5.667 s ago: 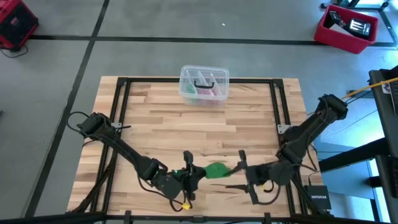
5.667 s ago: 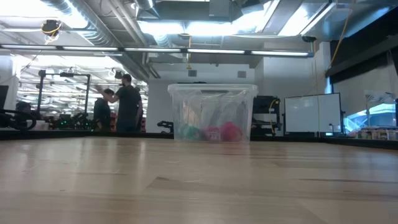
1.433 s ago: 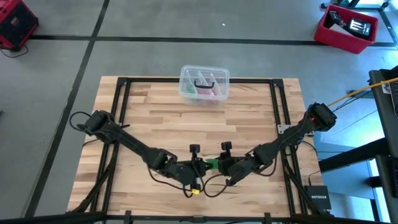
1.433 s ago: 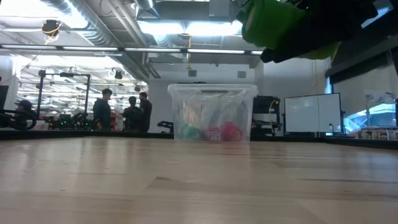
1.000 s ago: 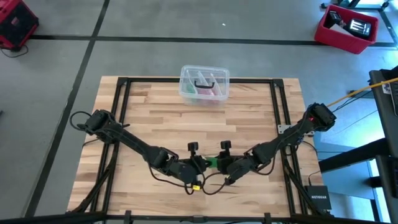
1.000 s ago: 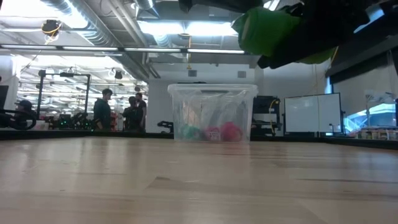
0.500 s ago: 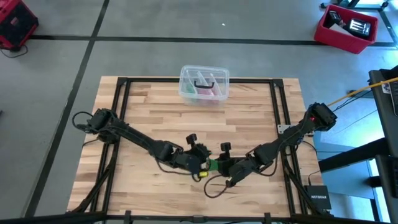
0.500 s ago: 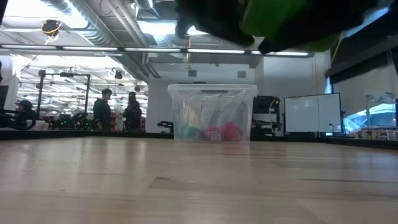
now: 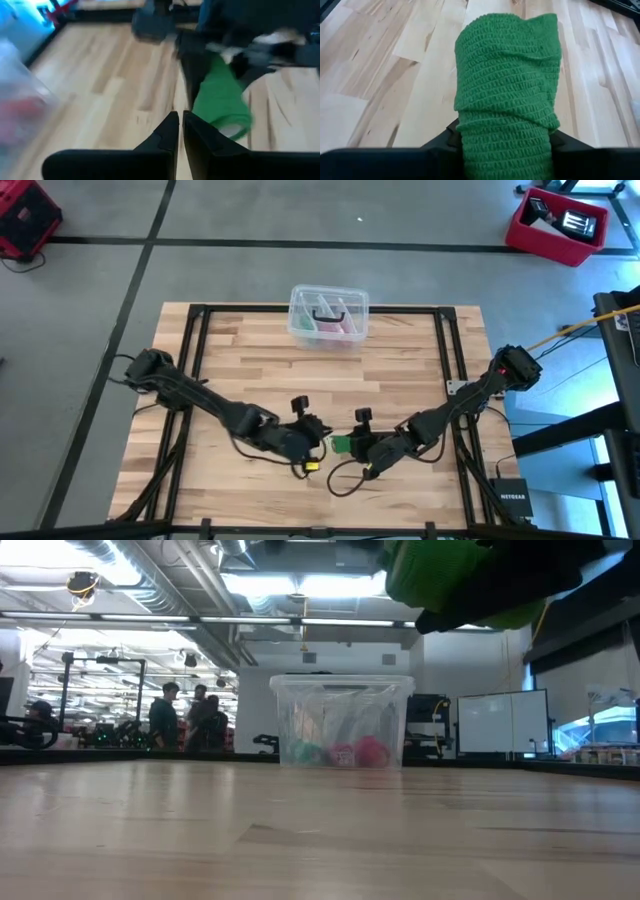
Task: Roll bandage
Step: Roll the green bandage
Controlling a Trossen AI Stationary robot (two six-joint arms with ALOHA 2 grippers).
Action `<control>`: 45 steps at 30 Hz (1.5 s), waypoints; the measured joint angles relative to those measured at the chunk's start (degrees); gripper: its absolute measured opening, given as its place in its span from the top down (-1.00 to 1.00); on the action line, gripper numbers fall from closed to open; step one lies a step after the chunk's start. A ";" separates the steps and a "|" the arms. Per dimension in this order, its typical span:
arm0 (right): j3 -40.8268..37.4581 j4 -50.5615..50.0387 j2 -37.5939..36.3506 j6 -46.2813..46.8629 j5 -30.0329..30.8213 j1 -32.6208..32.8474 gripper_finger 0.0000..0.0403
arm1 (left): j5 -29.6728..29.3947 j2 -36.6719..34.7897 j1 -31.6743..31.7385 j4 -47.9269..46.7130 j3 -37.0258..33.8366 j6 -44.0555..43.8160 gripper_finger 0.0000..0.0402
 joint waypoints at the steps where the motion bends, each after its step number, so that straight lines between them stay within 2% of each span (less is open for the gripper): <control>1: 0.00 0.01 0.00 0.00 0.00 0.00 0.37 | -1.28 -0.52 -0.30 0.25 0.00 1.41 0.91; 4: -0.02 0.53 0.02 -0.02 0.02 0.00 0.37 | -3.25 -0.59 -0.42 3.85 -0.11 4.34 0.91; 7: -0.02 0.60 0.04 -0.04 1.03 -0.01 0.37 | -2.14 1.16 0.68 9.28 -0.02 6.47 0.91; 14: -0.09 0.28 0.07 -0.04 1.55 -0.04 0.37 | 2.15 5.88 2.31 8.82 -0.20 5.82 0.91; 21: -0.09 -0.45 0.09 -0.17 1.76 0.00 0.37 | 3.92 5.92 0.48 2.83 -0.10 5.01 0.91; 26: -0.09 -1.65 0.09 0.50 2.60 -0.10 0.37 | 4.57 5.91 -1.33 -8.08 -0.09 1.78 0.91; 29: -0.09 -1.70 0.30 0.71 3.51 -0.99 0.37 | 1.31 4.31 -2.50 -13.39 -0.13 -0.19 0.91; 34: -0.09 -1.65 3.08 0.54 4.06 -5.79 0.37 | -8.38 1.06 -4.32 -17.24 -0.09 0.35 0.91; 36: -0.09 -1.83 4.91 -0.01 2.12 -8.45 0.37 | -11.28 1.14 -4.26 -17.34 -0.09 2.32 0.91; 38: -0.13 -2.18 6.37 -0.97 -1.91 -11.53 0.37 | -10.99 1.39 -2.94 -16.89 -0.32 5.30 0.91; 41: -0.15 -2.71 7.04 -4.19 -9.49 -16.71 0.37 | -8.16 0.69 0.73 -12.34 -3.93 10.94 0.93; 45: -0.15 -2.68 6.72 -11.07 -16.95 -24.61 0.37 | 0.49 -5.13 9.07 -0.63 -13.90 16.63 0.99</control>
